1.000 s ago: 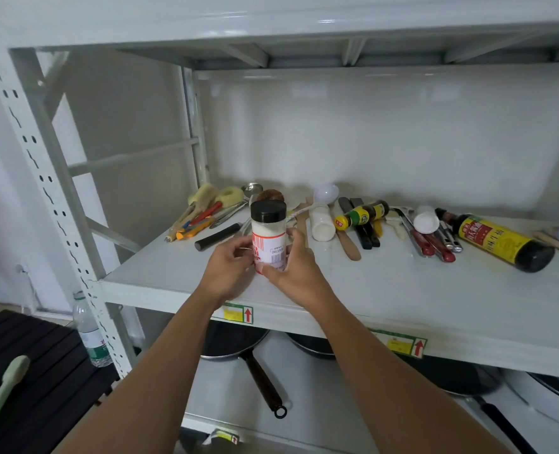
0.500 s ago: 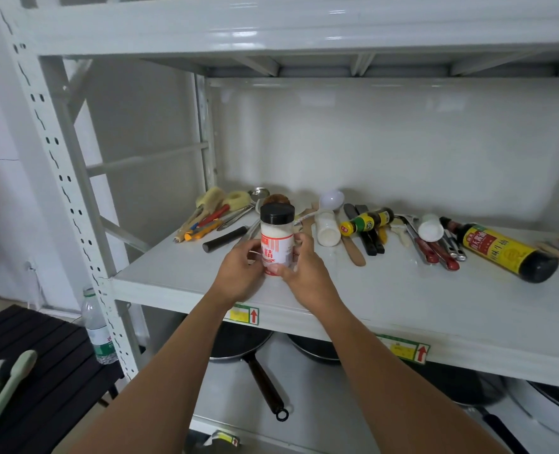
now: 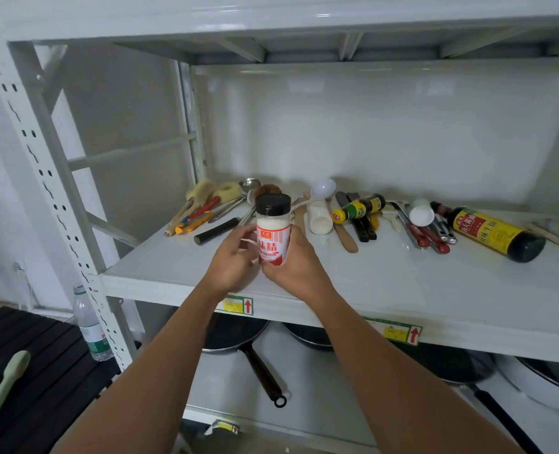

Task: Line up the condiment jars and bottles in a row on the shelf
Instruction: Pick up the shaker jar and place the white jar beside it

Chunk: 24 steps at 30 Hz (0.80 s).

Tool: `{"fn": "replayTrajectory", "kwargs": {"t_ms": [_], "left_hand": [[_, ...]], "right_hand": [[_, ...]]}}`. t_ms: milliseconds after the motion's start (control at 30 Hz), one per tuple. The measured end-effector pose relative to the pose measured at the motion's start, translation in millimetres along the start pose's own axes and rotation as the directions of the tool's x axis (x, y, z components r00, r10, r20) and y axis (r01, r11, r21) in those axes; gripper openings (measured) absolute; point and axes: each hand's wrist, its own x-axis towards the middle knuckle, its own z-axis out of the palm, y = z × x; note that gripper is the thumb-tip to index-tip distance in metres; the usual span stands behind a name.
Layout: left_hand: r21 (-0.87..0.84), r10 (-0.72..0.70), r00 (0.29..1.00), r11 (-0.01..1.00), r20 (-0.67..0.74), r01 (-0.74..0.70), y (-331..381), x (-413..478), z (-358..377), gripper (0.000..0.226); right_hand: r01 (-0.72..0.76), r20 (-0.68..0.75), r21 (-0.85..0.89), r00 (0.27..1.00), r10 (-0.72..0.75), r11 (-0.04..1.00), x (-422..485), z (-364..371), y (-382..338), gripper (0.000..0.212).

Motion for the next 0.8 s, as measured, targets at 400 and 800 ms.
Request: {"fn": "replayTrajectory", "kwargs": {"t_ms": [400, 800], "left_hand": [[0.129, -0.011, 0.999, 0.992, 0.053, 0.004, 10.6, -6.7, 7.4, 0.065], [0.149, -0.058, 0.998, 0.987, 0.033, 0.052, 11.3, -7.1, 7.6, 0.068]], "right_hand": [[-0.037, 0.133, 0.012, 0.99, 0.035, 0.999, 6.3, -1.5, 1.9, 0.094], [0.009, 0.224, -0.181, 0.974, 0.033, 0.984, 23.2, -45.2, -5.1, 0.079]]}}
